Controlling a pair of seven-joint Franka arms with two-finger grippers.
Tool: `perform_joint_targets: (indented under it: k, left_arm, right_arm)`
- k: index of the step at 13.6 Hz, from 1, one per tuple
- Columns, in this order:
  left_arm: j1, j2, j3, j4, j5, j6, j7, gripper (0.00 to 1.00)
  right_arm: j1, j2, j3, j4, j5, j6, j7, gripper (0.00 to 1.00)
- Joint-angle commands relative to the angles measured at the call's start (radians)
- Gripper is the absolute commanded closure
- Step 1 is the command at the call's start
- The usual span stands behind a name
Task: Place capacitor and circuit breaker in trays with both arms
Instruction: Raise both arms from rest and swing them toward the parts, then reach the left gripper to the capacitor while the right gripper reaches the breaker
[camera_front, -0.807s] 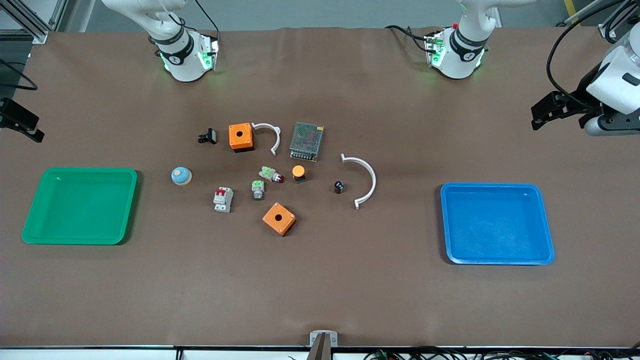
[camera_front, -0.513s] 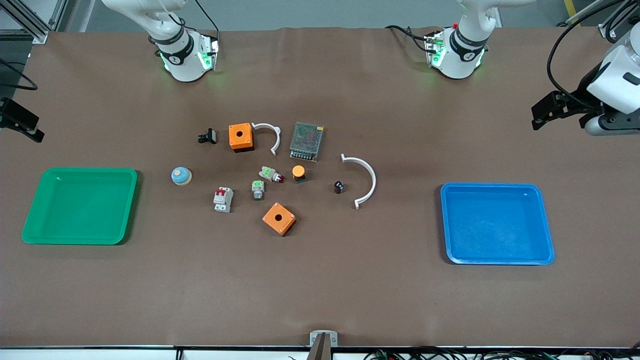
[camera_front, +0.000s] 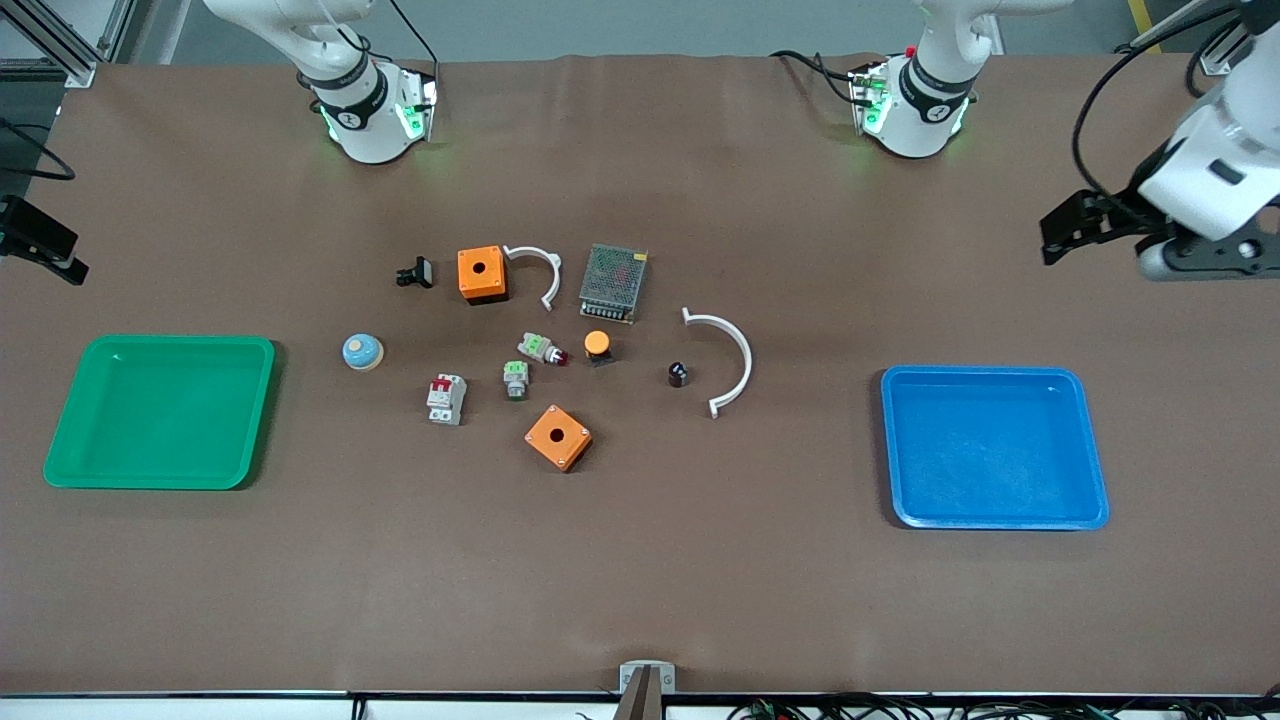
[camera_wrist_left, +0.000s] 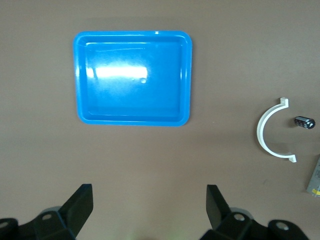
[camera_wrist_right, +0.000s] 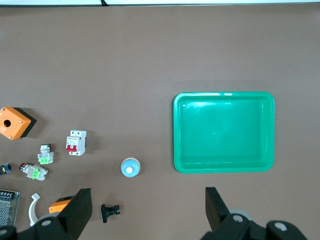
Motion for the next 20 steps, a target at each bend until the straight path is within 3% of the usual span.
perform_joint_targets:
  k: [1, 3, 13, 15, 17, 20]
  left_arm:
    - [-0.045, 0.069, -0.042, 0.014, -0.008, 0.049, -0.189, 0.00]
    - [-0.085, 0.138, -0.068, 0.013, -0.008, 0.113, -0.299, 0.00]
    - [-0.324, 0.433, -0.067, 0.016, 0.002, 0.391, -0.774, 0.00]
    - [-0.359, 0.474, -0.067, 0.014, 0.002, 0.454, -0.855, 0.00]
    - [-0.388, 0.514, -0.067, 0.014, 0.002, 0.511, -0.938, 0.03]
    - [-0.433, 0.580, -0.067, 0.014, 0.002, 0.575, -1.030, 0.14]
  right_arm:
    - [-0.009, 0.008, 0.008, 0.021, -0.001, -0.015, 0.009, 0.00]
    - [0.009, 0.052, 0.013, 0.013, 0.000, -0.012, 0.011, 0.00]
    - [0.218, 0.275, 0.016, 0.005, 0.002, 0.026, 0.094, 0.00]
    - [0.242, 0.297, 0.016, -0.049, 0.011, 0.099, 0.098, 0.00]
    - [0.246, 0.297, 0.016, -0.142, 0.078, 0.214, 0.123, 0.00]
    - [0.287, 0.320, 0.015, -0.217, 0.089, 0.333, 0.224, 0.00]
